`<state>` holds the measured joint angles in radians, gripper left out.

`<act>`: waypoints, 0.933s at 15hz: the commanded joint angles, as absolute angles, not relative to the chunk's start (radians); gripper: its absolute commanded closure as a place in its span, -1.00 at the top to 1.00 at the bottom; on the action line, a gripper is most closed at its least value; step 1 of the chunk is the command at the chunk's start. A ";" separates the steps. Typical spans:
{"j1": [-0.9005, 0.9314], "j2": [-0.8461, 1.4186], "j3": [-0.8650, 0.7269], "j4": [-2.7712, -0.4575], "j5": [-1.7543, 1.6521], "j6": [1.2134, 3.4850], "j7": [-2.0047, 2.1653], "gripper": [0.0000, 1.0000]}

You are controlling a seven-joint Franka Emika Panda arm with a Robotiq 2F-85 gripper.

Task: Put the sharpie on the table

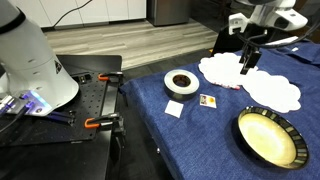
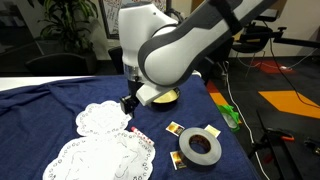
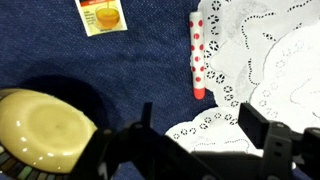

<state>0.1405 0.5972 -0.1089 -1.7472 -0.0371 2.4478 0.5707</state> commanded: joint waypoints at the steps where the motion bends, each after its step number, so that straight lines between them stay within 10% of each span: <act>1: 0.151 0.396 -0.131 -1.910 -0.055 2.449 0.564 1.00; 14: 0.104 0.144 -0.073 -2.099 -0.046 2.445 0.536 1.00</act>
